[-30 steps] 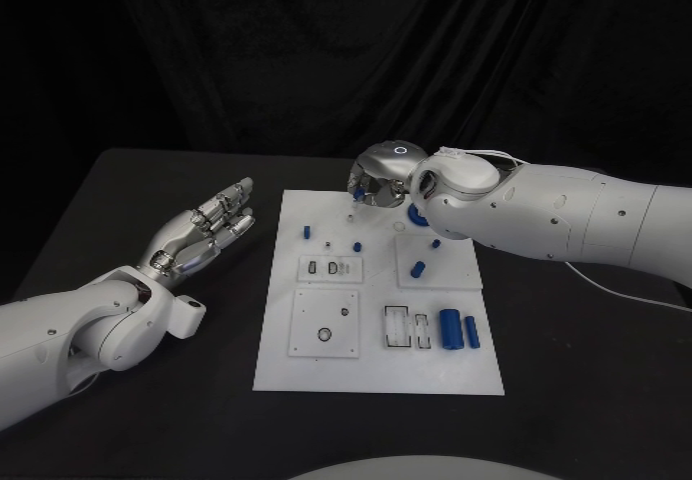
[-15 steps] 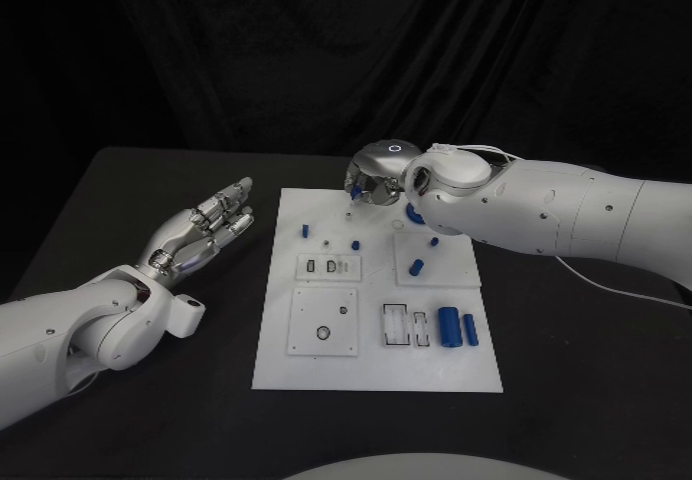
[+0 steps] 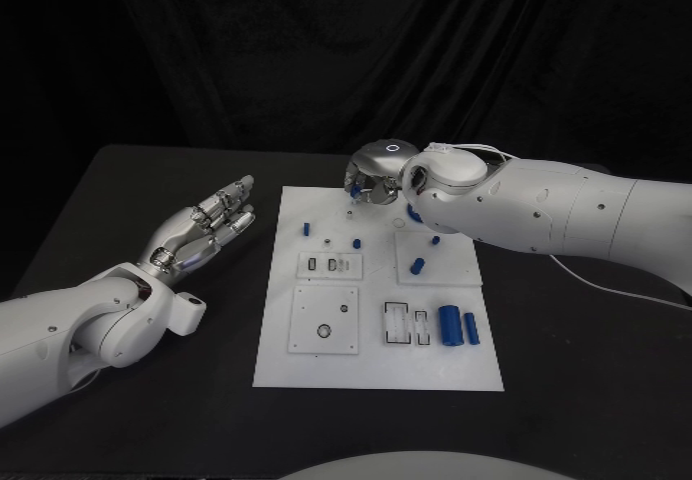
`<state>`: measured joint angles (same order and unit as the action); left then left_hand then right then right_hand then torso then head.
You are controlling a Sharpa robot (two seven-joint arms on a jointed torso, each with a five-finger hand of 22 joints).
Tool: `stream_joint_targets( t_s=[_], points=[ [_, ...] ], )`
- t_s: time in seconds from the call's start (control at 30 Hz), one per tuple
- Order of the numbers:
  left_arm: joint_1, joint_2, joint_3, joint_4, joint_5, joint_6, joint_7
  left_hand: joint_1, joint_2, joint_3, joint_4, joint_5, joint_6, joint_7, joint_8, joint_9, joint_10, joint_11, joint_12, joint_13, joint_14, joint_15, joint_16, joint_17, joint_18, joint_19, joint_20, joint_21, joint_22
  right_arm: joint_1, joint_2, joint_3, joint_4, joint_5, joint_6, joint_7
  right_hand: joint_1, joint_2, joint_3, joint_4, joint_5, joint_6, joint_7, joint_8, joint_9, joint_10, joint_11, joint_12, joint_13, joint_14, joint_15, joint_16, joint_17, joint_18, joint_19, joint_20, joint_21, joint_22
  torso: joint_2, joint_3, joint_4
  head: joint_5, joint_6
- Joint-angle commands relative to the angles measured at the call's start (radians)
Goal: Assemble the parts on the task board
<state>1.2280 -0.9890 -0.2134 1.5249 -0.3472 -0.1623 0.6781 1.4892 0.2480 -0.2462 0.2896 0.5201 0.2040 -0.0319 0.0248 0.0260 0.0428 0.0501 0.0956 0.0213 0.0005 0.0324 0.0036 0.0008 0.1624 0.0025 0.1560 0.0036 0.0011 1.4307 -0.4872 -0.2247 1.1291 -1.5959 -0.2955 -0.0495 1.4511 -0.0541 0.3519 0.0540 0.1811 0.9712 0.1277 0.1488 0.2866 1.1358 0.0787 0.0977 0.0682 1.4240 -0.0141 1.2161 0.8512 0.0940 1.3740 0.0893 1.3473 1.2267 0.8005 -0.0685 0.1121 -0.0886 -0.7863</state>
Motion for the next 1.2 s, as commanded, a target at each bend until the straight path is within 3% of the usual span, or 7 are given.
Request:
stream_joint_targets(
  t_s=[0.03,0.3,0.67,0.87,1.2],
  points=[
    [0.002,0.002,0.001,0.0,-0.002,0.013,0.156,0.01,0.0,0.006,-0.002,0.006,-0.002,0.006,0.003,0.001,-0.004,-0.005,-0.004,-0.001,0.0,-0.001,-0.004,-0.001,0.018,-0.002,0.006,-0.003,-0.001,-0.005,0.001,0.0,-0.003,-0.002,0.018,-0.005,-0.005,-0.009,0.0,0.005,-0.006,-0.002,0.001,-0.001,0.002,0.0,-0.001,-0.004,0.001,0.0,0.004,-0.003,0.001,-0.01,0.001,0.008,-0.003,0.001,0.0,-0.0003,0.0015,0.0,-0.001],
    [0.002,0.003,0.001,-0.002,-0.002,0.018,0.153,0.011,0.001,0.007,-0.002,0.007,0.006,0.013,0.004,0.002,-0.004,-0.005,-0.004,-0.001,0.0,0.001,-0.004,-0.001,0.018,-0.002,0.007,-0.003,-0.001,-0.007,-0.003,0.0,0.002,-0.002,0.02,0.002,-0.005,-0.01,0.0,0.006,-0.008,0.001,0.0,-0.001,0.003,0.003,-0.001,-0.005,0.002,0.0,0.003,-0.002,0.002,-0.01,0.002,0.007,-0.003,0.002,0.0,-0.0005,-0.0038,0.008,-0.002],
    [0.002,0.004,0.001,-0.005,-0.002,0.023,0.15,0.011,0.001,0.007,-0.002,0.006,0.008,0.016,0.004,0.003,-0.004,-0.005,-0.005,-0.001,0.0,0.002,-0.004,-0.001,0.018,-0.002,0.008,-0.003,-0.001,-0.01,-0.011,0.0,0.01,-0.002,0.029,0.0,-0.005,-0.011,0.0,0.006,-0.008,0.001,-0.001,-0.001,0.003,0.003,-0.002,-0.006,0.002,-0.001,0.003,-0.004,-0.001,-0.01,0.0,0.007,-0.004,0.001,0.0,0.0009,-0.0034,0.007,0.0],
    [0.002,0.005,0.001,-0.007,-0.002,0.026,0.15,0.011,0.002,0.008,-0.002,0.006,0.011,0.018,0.004,0.003,-0.005,-0.005,-0.005,-0.001,0.0,0.003,-0.004,-0.001,0.018,-0.002,0.008,-0.003,-0.001,-0.011,-0.014,0.0,0.015,-0.002,0.031,0.0,-0.005,-0.011,0.0,0.006,-0.008,0.001,-0.001,-0.001,0.003,0.003,-0.002,-0.006,0.002,-0.001,0.003,-0.004,-0.001,-0.01,0.0,0.007,-0.004,0.001,0.0,0.0005,-0.0057,0.01,-0.004],
    [0.002,0.006,0.001,-0.011,-0.002,0.032,0.145,0.012,0.004,0.01,-0.002,0.007,0.019,0.024,0.006,0.004,-0.005,-0.005,-0.005,-0.002,0.0,0.005,-0.004,-0.001,0.018,-0.002,0.01,-0.003,0.0,-0.012,-0.012,0.0,0.017,-0.002,0.031,0.004,-0.007,-0.014,0.002,0.01,-0.009,-0.004,-0.001,-0.007,0.003,-0.001,0.0,-0.013,0.002,-0.007,0.002,-0.012,-0.014,-0.007,-0.006,0.006,-0.012,-0.008,0.0,0.0004,-0.0039,0.009,-0.006]
  ],
)
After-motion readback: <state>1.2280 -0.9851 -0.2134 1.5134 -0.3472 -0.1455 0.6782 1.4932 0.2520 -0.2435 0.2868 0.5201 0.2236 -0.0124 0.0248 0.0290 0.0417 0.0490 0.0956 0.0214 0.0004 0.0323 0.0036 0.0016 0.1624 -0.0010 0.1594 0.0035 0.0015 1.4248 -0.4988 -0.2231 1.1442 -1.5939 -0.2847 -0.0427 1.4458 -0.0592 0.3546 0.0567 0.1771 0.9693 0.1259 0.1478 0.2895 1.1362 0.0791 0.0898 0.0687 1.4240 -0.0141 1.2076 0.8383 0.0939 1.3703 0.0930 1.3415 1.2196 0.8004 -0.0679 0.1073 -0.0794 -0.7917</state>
